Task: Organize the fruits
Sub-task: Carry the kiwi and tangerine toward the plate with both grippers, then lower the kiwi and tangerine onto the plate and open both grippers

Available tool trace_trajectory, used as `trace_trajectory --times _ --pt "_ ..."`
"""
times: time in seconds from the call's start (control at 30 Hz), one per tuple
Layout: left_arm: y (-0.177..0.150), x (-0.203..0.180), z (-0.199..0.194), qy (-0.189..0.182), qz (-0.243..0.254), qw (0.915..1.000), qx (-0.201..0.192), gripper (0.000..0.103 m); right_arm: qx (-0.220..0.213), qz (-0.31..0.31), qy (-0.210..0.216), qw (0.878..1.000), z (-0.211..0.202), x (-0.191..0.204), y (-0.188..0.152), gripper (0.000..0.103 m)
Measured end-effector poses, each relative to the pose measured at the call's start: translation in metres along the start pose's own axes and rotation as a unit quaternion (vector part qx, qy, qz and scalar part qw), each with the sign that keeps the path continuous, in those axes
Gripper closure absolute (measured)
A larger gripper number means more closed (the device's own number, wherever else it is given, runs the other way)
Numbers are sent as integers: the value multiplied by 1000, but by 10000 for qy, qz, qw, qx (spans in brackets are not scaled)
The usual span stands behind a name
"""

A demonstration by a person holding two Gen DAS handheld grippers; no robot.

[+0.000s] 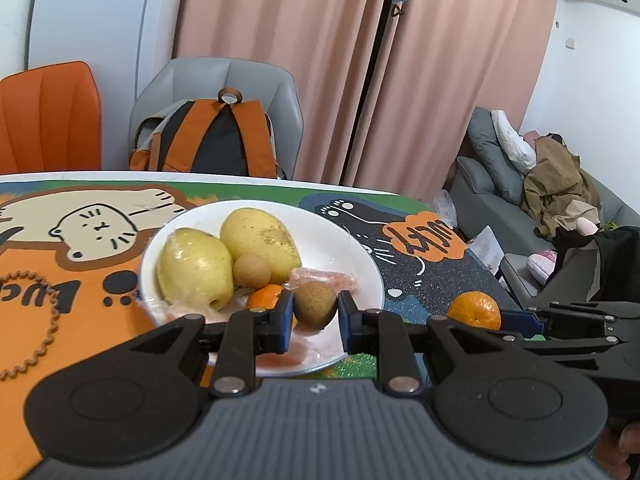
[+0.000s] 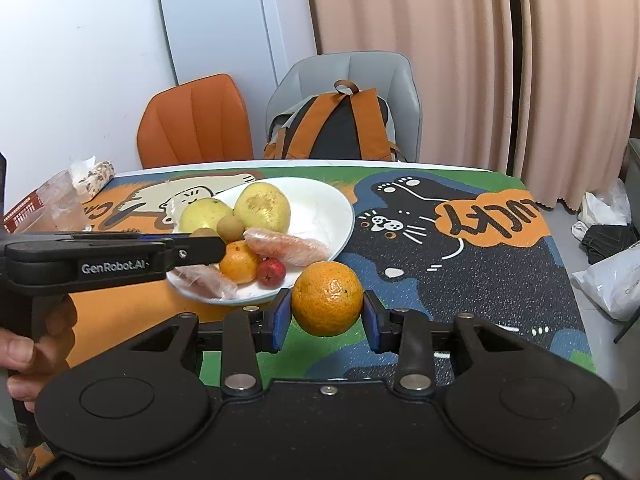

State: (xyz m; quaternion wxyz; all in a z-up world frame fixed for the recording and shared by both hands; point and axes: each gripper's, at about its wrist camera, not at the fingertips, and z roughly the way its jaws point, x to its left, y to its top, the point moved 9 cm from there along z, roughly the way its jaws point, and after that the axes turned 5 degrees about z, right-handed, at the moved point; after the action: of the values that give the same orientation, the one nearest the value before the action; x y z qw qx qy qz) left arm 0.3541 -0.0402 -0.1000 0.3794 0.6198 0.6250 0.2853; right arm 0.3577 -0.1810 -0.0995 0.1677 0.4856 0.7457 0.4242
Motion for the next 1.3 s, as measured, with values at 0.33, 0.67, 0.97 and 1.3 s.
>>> trace_trajectory --times 0.33,0.67,0.97,1.3 --pt "5 12 10 137 -183 9997 39 78 9 -19 35 10000 15 -2 8 68" --pt "10 34 -6 298 -347 9990 -13 78 -25 -76 89 9999 34 4 20 68" --pt "5 55 -16 483 -485 9976 45 62 -79 -203 115 9997 53 15 41 68" --pt "0 90 -28 889 -728 9934 29 30 -32 -232 146 9996 78 24 53 66"
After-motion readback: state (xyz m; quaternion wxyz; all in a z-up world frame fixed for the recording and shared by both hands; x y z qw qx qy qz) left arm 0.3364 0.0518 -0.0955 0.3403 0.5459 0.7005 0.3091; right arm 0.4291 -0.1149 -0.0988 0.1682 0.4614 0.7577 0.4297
